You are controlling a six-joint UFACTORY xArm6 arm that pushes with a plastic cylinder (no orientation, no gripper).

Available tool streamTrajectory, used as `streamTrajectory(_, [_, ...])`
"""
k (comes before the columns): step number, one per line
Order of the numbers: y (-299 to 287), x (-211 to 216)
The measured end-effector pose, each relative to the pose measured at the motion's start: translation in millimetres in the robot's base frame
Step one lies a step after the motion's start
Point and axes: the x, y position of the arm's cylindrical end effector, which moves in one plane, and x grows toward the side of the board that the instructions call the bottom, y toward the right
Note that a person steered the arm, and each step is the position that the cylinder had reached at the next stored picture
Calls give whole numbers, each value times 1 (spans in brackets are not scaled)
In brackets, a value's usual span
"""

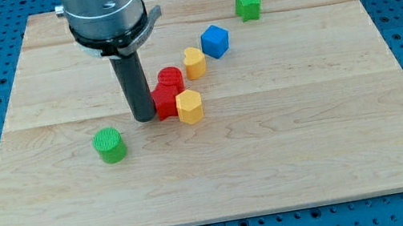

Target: Point at the green circle

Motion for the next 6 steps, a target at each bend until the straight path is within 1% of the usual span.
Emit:
streamTrajectory(1, [-40, 12])
streamTrajectory(2, [-109, 14])
streamTrajectory(3, [-151, 26])
streamTrajectory(4, [-134, 89])
streamTrajectory(5, [-104, 101])
streamTrajectory(6, [-91, 87])
